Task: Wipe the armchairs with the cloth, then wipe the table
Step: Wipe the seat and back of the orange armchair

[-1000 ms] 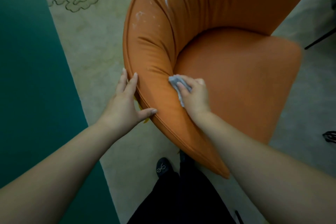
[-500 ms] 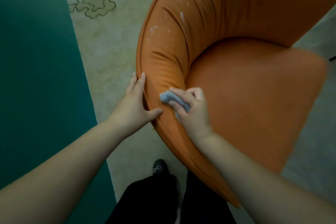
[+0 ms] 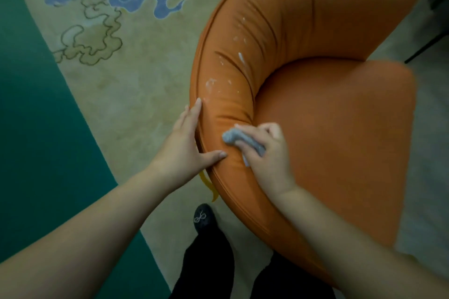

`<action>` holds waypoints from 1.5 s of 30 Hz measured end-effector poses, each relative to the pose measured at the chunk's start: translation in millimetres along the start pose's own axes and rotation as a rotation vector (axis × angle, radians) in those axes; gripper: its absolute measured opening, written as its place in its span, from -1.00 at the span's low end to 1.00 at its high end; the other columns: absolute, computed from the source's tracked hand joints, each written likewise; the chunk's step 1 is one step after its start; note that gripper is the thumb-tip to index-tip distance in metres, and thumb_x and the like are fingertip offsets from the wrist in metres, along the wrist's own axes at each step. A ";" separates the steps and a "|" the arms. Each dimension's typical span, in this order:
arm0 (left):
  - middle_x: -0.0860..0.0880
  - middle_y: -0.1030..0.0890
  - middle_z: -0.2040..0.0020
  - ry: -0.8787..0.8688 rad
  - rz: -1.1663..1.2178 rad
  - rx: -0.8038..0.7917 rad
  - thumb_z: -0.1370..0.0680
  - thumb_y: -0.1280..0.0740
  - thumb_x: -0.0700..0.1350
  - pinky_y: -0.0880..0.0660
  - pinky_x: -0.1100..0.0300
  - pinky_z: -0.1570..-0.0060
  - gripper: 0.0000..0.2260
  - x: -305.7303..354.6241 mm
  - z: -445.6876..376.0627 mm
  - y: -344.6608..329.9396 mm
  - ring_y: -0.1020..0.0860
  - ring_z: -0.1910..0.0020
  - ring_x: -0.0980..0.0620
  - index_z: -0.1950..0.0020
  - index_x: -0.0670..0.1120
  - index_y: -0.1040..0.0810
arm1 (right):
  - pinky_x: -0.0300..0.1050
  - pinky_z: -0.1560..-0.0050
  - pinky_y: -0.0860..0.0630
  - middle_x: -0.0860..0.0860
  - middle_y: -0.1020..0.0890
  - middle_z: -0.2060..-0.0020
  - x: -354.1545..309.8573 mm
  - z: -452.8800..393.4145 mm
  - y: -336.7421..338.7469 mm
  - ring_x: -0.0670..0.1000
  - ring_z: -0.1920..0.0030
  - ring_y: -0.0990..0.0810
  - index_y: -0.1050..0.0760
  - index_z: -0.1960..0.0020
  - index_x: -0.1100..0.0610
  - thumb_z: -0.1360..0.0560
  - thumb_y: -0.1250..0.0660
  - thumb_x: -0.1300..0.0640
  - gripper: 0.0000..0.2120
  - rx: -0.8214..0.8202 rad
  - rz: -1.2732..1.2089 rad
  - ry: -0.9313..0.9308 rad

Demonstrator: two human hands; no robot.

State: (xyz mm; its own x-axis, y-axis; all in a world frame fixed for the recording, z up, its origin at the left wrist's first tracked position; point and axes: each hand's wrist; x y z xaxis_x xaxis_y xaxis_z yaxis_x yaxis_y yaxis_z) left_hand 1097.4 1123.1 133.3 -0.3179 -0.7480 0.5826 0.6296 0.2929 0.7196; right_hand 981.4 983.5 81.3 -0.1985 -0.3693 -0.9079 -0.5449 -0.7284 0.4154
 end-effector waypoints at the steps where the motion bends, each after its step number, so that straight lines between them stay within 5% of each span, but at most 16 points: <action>1: 0.01 -0.07 -0.57 -0.009 0.024 0.005 -0.28 -0.54 0.16 -0.32 0.06 -0.37 0.10 -1.7 -5.7 4.8 -0.21 -0.48 0.01 -0.56 0.10 0.17 | -0.51 0.00 -0.36 -0.09 -0.37 0.11 -0.7 2.8 -2.3 -0.26 0.08 -0.44 -0.61 -0.14 0.01 -0.40 -0.46 0.20 -0.67 0.026 0.017 -0.002; 5: 0.07 -0.16 -0.54 0.003 0.128 -0.018 -0.31 -0.56 0.05 -0.40 0.43 0.10 0.09 -6.5 -24.1 20.5 -0.48 -0.14 0.14 -0.57 0.07 0.17 | -0.28 -0.02 -0.45 0.14 -0.43 0.09 -18.8 -48.9 -25.1 0.02 0.08 -0.50 -0.65 -0.06 0.15 -0.40 -0.46 0.25 -0.77 0.052 0.104 -0.007; 10: 0.06 -0.18 -0.53 -0.049 0.119 -0.072 -0.31 -0.57 0.04 -0.50 0.20 -0.07 0.09 -9.9 -40.4 26.9 -0.51 -0.19 0.05 -0.57 0.04 0.15 | -0.47 -0.02 -0.38 0.08 -0.40 0.07 -26.4 -81.7 -37.6 -0.12 0.10 -0.45 -0.64 -0.08 0.11 -0.42 -0.45 0.21 -0.77 0.189 0.069 -0.030; 15: -0.01 -0.19 -0.53 -0.031 0.161 -0.099 -0.28 -0.55 0.11 -0.37 0.00 -0.34 0.13 -10.0 -50.8 27.3 -0.34 -0.40 -0.04 -0.56 0.03 0.19 | -0.33 -0.04 -0.45 0.00 -0.37 0.08 -30.6 -49.1 -41.4 -0.15 0.06 -0.45 -0.64 -0.06 0.01 -0.34 -0.49 0.09 -0.71 0.131 0.004 0.025; 22: 0.08 -0.15 -0.53 -0.006 0.145 -0.106 -0.27 -0.55 0.15 -0.41 0.38 -0.06 0.13 -9.2 -60.9 36.1 -0.43 -0.31 0.04 -0.56 0.09 0.20 | 0.00 -0.09 -0.50 0.11 -0.43 0.09 -36.2 -158.9 -52.5 0.06 0.04 -0.52 -0.66 0.04 0.10 -0.33 -0.53 0.13 -0.78 0.166 0.048 0.026; 24: 0.07 -0.16 -0.53 -0.019 0.119 -0.089 -0.27 -0.55 0.13 -0.39 0.43 -0.04 0.12 -6.6 -70.7 42.0 -0.41 -0.32 0.02 -0.56 0.06 0.18 | -0.05 -0.06 -0.53 0.06 -0.42 0.09 -31.4 -153.8 -51.3 -0.02 0.08 -0.53 -0.65 0.05 0.09 -0.32 -0.54 0.13 -0.79 0.160 0.002 0.015; 27: -0.01 -0.14 -0.55 -0.039 0.061 -0.083 -0.26 -0.57 0.09 -0.36 0.10 -0.32 0.13 0.3 -91.3 50.6 -0.33 -0.41 -0.04 -0.57 0.00 0.15 | -0.29 -0.02 -0.49 -0.03 -0.38 0.13 -21.7 -106.0 -43.3 -0.23 0.12 -0.48 -0.63 0.07 0.10 -0.31 -0.53 0.10 -0.78 0.112 -0.036 0.047; 31: -0.04 -0.06 -0.56 -0.051 0.030 -0.150 -0.23 -0.60 0.07 -0.24 0.05 -0.42 0.20 4.2 -106.5 56.4 -0.13 -0.50 0.04 -0.57 -0.03 0.20 | -0.12 -0.06 -0.52 0.06 -0.40 0.15 -19.1 -115.9 -41.4 0.00 0.13 -0.53 -0.62 0.10 0.17 -0.34 -0.51 0.09 -0.80 0.066 0.039 0.095; 33: -0.01 -0.06 -0.56 -0.036 0.024 -0.166 -0.22 -0.60 0.11 -0.28 0.02 -0.40 0.21 3.9 -107.7 56.3 -0.17 -0.48 0.03 -0.57 0.00 0.22 | -0.23 -0.08 -0.48 0.09 -0.41 0.14 -21.3 -151.5 -44.9 0.08 0.12 -0.54 -0.62 0.11 0.20 -0.33 -0.52 0.12 -0.80 0.133 0.054 0.063; 36: 0.01 -0.10 -0.55 -0.035 0.040 -0.143 -0.21 -0.60 0.13 -0.30 0.01 -0.39 0.21 7.3 -111.1 55.2 -0.23 -0.46 0.01 -0.57 0.00 0.20 | -0.44 -0.04 -0.37 0.04 -0.40 0.11 -20.1 -181.3 -48.3 0.00 0.09 -0.51 -0.64 0.10 0.17 -0.32 -0.53 0.13 -0.80 0.209 0.021 0.019; 41: -0.03 -0.07 -0.56 -0.065 0.046 -0.110 -0.25 -0.59 0.06 -0.15 0.09 -0.45 0.17 15.6 -127.5 57.4 -0.12 -0.51 0.03 -0.57 -0.04 0.19 | -0.41 -0.05 -0.44 -0.10 -0.41 0.10 -7.2 -110.4 -41.9 -0.22 0.03 -0.53 -0.61 0.08 0.11 -0.34 -0.49 0.11 -0.82 0.199 -0.113 -0.094; 45: -0.03 -0.05 -0.57 -0.092 0.044 -0.130 -0.23 -0.60 0.06 -0.14 0.03 -0.47 0.19 19.2 -140.9 63.0 -0.10 -0.52 0.04 -0.57 -0.05 0.20 | -0.48 -0.04 -0.39 -0.03 -0.45 0.07 0.2 -117.5 -42.6 -0.16 0.06 -0.54 -0.60 0.09 -0.01 -0.35 -0.49 0.11 -0.85 0.257 -0.135 -0.203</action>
State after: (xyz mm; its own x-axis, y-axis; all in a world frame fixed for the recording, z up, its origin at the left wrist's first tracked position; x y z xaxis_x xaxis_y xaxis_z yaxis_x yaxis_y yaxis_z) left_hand 1230.9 1043.2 136.6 -0.3481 -0.6767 0.6488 0.7286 0.2402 0.6415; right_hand 1100.3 946.6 70.1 -0.2548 -0.1383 -0.9570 -0.7593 -0.5843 0.2866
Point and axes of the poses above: each hand's wrist, its own z-axis away from the middle knuckle, its own y-axis out of the back of the hand, x = y × z
